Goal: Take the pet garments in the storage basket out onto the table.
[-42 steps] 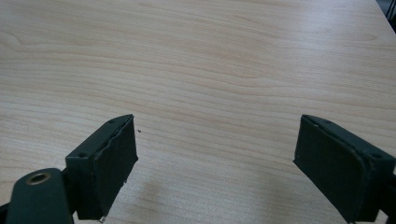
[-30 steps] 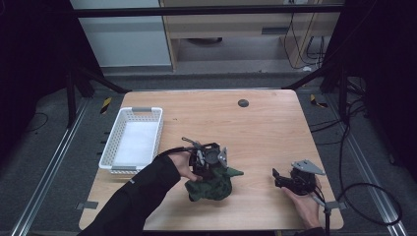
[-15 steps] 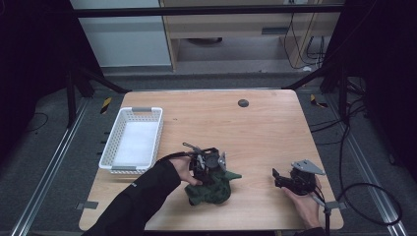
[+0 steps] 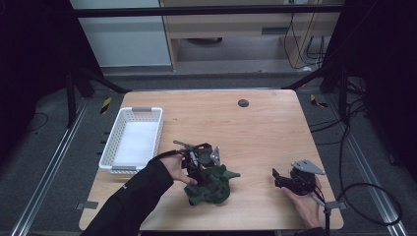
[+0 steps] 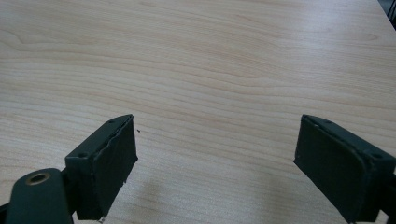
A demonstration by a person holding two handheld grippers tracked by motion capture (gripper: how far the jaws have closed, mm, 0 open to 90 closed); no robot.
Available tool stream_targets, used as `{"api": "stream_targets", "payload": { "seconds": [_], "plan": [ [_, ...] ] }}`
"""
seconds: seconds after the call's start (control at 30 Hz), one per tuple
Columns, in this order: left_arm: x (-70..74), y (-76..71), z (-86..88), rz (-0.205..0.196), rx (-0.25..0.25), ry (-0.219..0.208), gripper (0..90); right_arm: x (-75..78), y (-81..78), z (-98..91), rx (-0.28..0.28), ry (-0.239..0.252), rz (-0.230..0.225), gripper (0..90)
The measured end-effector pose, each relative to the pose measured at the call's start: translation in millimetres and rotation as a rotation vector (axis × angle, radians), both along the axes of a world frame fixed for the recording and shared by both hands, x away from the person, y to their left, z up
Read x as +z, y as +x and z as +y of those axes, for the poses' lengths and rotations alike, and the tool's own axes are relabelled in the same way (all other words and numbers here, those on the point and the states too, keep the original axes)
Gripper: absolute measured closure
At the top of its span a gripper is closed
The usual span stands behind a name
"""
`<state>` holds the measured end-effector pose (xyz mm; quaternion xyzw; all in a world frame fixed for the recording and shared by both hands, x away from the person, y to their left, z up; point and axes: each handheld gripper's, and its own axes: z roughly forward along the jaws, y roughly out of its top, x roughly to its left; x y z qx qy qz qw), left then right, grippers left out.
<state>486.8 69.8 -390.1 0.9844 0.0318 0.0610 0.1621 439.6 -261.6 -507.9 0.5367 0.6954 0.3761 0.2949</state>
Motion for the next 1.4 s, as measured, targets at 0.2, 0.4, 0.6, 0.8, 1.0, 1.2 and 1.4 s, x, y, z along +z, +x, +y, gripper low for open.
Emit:
{"api": "stream_targets", "payload": {
  "seconds": [0.2, 0.4, 0.6, 0.8, 1.0, 1.2, 1.4],
  "plan": [
    [10.5, 0.5, 12.6, -0.021, 0.047, -0.048, 30.9, -0.1, 0.0, 0.2, 0.000, -0.001, 0.000, 12.6],
    [18.8, -2.9, 29.5, -0.035, 0.132, -0.135, 31.0, 0.0, 0.3, 0.3, -0.001, 0.001, 0.005, 12.6],
    [22.3, -6.2, 45.1, -0.053, 0.209, -0.248, 32.3, 0.0, 0.3, 0.3, -0.002, 0.001, 0.005, 12.6],
    [21.1, -9.5, 69.2, -0.080, 0.336, -0.373, 34.3, 0.0, 0.3, 0.3, -0.002, 0.001, 0.005, 12.6],
    [8.9, -21.0, 94.8, -0.134, 0.505, -0.519, 42.9, 0.1, 0.2, 0.4, 0.000, 0.001, 0.006, 12.7],
    [-1.6, -33.0, 117.6, -0.160, 0.635, -0.597, 52.6, -0.1, 0.3, 0.3, 0.000, -0.002, 0.004, 12.8],
    [-9.3, -39.9, 134.2, -0.166, 0.728, -0.661, 60.9, -0.1, 0.3, 0.5, -0.001, -0.003, 0.004, 12.8]
  ]
}}
